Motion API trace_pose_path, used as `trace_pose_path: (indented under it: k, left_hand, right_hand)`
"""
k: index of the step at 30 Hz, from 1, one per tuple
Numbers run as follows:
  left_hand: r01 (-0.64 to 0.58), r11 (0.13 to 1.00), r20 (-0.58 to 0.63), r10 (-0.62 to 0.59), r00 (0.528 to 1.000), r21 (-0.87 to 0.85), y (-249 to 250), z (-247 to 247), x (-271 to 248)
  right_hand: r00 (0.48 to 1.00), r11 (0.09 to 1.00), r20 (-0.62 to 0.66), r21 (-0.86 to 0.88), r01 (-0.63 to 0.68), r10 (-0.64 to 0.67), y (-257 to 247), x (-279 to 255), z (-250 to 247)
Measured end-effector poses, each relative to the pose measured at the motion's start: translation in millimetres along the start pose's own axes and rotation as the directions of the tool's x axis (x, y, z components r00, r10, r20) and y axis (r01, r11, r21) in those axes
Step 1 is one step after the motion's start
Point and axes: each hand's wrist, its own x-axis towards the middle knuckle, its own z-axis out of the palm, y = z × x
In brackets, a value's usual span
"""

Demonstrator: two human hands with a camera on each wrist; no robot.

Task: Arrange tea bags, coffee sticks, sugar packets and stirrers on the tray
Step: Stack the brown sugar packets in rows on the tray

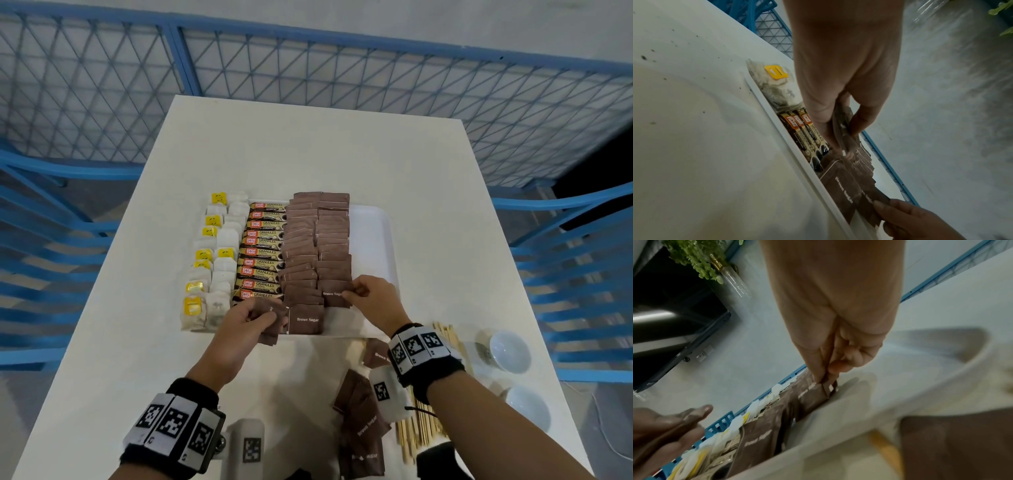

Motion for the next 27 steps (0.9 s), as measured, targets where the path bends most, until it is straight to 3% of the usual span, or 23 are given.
trace_pose_path:
  k: [3, 6, 10, 14, 16, 19, 22, 24, 27]
  left_hand:
    - [-0.046, 0.999, 0.039, 0.046, 0.998, -0.019, 1, 2, -1]
    - [-0.037, 0.998, -0.001, 0.037, 0.999, -0.042, 0, 5, 3]
    - [-0.004, 0.994, -0.045, 0.000, 0.999, -0.107, 1, 11, 7]
    - [-0.009, 0.988, -0.053, 0.001, 0.999, -0.151, 3, 16, 7]
    - [-0.006, 0.986, -0.029, 0.001, 1.000, -0.169, 3, 18, 6]
    - [-0.036, 0.998, 0.029, 0.038, 0.999, -0.055, 4, 19, 3]
    - [-0.109, 0.990, 0.065, 0.103, 0.993, 0.087, 4, 21, 2]
    - [-0.137, 0.981, 0.082, 0.126, 0.989, 0.140, 1, 21, 1]
    - [-0.160, 0.966, 0.054, 0.152, 0.987, 0.204, -4, 19, 1]
  right_hand:
    - [0.999, 0.999, -0.044, 0.036, -0.008, 0.009, -2, -1, 7]
    - [0.996, 0.997, -0.087, 0.072, -0.016, 0.022, -4, -3, 8]
    - [0.985, 0.994, -0.141, 0.016, 0.106, -0.103, -17, -15, 7]
    - [0.981, 0.981, 0.076, 0.086, 0.172, -0.179, -43, -35, 8]
    - [0.964, 0.965, 0.178, 0.210, 0.160, -0.198, -49, -43, 11]
    - [0.943, 0.930, 0.188, 0.301, 0.212, -0.275, -50, -47, 13]
    - [0.911, 0.921, 0.208, 0.245, 0.304, -0.356, -46, -44, 9]
    - [0.910, 0.936, 0.250, 0.208, 0.284, -0.331, -41, -41, 5]
    - [0.938, 0.956, 0.272, 0.255, 0.147, -0.217, -30, -37, -1]
